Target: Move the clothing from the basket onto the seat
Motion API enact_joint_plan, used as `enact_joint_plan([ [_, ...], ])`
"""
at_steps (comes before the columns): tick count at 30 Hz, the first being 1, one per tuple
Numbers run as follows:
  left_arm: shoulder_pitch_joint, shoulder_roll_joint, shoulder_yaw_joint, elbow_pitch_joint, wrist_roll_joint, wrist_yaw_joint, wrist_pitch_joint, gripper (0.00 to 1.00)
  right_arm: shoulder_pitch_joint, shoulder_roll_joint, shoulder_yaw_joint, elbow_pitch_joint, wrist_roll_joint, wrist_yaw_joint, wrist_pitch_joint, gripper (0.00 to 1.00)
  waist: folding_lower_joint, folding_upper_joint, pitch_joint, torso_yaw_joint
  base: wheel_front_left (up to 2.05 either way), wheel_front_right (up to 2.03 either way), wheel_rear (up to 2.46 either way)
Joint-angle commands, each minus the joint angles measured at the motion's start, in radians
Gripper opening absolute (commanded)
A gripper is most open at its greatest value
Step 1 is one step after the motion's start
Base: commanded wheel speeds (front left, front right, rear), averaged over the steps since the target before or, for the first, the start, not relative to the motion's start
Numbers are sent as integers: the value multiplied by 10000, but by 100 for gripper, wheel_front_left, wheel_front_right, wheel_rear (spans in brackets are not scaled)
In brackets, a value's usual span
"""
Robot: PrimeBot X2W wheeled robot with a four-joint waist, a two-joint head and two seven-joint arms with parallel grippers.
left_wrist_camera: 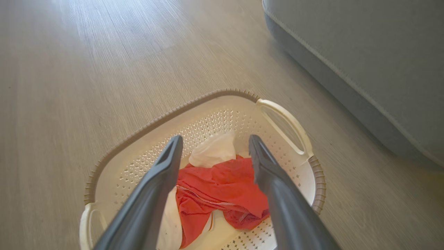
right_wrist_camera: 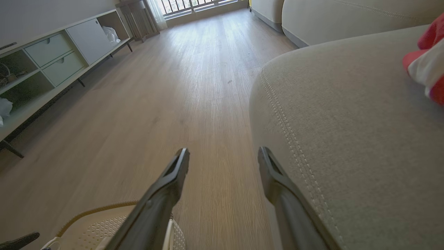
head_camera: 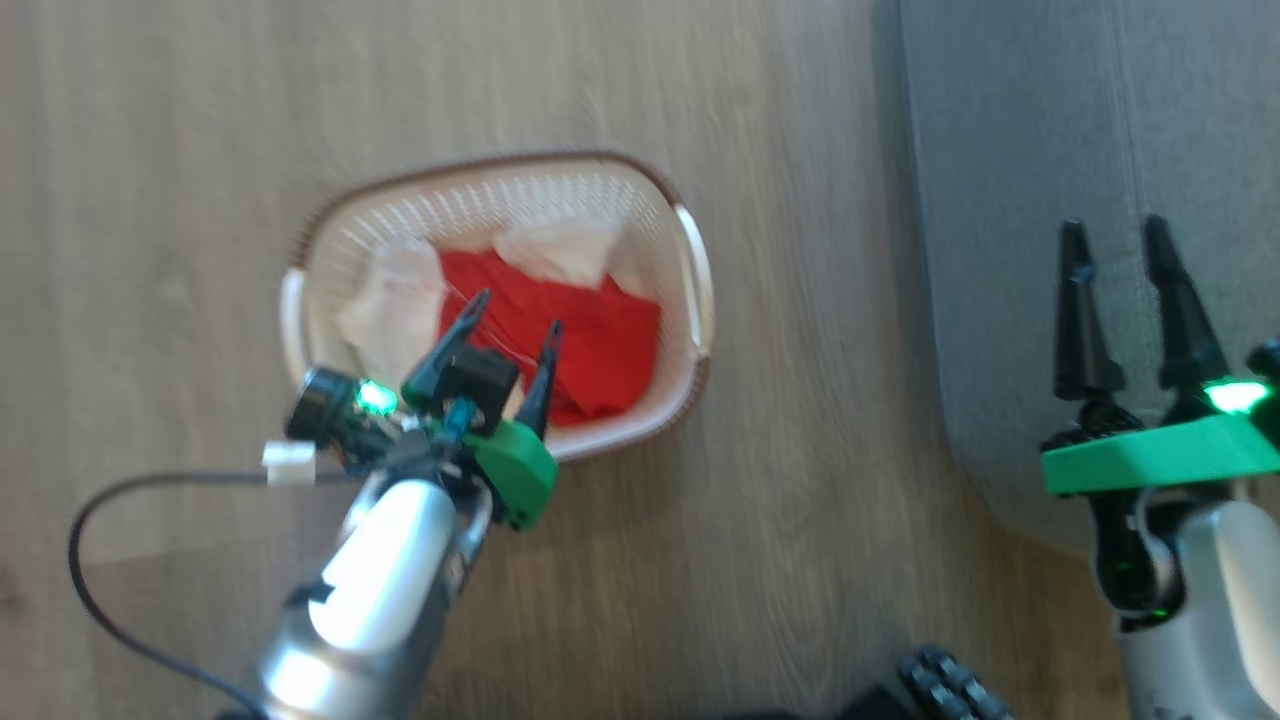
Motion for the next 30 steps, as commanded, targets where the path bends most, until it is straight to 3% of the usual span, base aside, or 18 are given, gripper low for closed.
enact_joint_plan([
  [1, -564, 224, 255, 557, 259, 4, -51, 100, -57, 98, 434, -301, 37, -2, -63, 100, -4, 0, 1726, -1270, 0, 0, 0],
  [10, -2613, 1066, 457, 3135, 641, -174, -51, 100, -421, 659, 799, -391, 397, -2, -63, 100, -4, 0, 3078, -2355, 0, 0, 0],
  [16, -4049, 1482, 121, 4904, 873, -974, -51, 100, -693, 844, 1073, -168, 325, -2, -63, 100, -4, 0, 3689, -2955, 0, 0, 0],
  [23, -5310, 1957, -468, 6580, 1361, -1533, 408, 100, -921, 971, 1291, -175, 531, -2, -63, 100, -4, 0, 4218, -3568, 0, 0, 0],
  [30, -5760, 2052, -952, 7048, 1760, -1180, 1593, 100, -708, 989, 1273, -240, 733, -2, -63, 100, -4, 0, 4371, -3627, 0, 0, 0],
])
